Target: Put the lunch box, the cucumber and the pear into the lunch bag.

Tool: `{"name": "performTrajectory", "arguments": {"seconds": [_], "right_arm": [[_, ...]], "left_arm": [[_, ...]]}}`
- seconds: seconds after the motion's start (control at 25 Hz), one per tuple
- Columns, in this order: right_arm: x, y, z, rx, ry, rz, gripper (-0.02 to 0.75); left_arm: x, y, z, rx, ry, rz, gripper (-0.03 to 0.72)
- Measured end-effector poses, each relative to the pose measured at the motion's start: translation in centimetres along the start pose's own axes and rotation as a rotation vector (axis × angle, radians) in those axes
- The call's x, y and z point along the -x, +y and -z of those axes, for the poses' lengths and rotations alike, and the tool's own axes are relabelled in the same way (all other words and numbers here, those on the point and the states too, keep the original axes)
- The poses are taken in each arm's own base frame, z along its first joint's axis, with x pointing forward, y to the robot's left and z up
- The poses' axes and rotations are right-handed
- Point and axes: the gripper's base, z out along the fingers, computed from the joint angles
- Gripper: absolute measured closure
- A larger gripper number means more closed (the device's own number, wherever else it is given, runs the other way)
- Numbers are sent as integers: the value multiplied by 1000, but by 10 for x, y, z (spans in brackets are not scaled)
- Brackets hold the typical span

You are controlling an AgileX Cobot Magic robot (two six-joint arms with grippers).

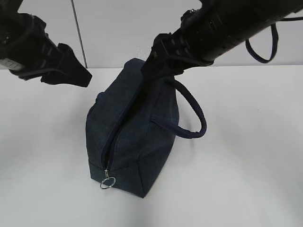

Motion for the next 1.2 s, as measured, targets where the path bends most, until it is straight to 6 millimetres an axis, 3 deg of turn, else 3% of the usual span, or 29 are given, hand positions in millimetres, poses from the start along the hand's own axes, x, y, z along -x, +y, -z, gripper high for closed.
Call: {"name": "performTrajectory", "arguments": {"seconds": [0.08, 0.24, 0.36, 0.52, 0.88, 1.2], "right_arm": [[-15, 16, 6, 16, -48, 25, 239], [-62, 55, 10, 49, -192, 106, 241], [-95, 72, 1, 22, -235, 146, 244], [-131, 85, -23, 20, -140, 184, 279], [-163, 82, -78, -8, 68, 158, 321], [-160, 83, -83, -11, 72, 148, 327]], "left_arm": [[-12, -1, 5, 20, -41, -4, 316], [-46, -4, 12, 30, -107, -44, 316], [-69, -6, 13, 38, -145, -63, 316], [-91, -5, 14, 72, -183, -63, 316], [-100, -5, 15, 83, -192, -59, 330], [-102, -6, 15, 64, -176, -46, 337]]}}
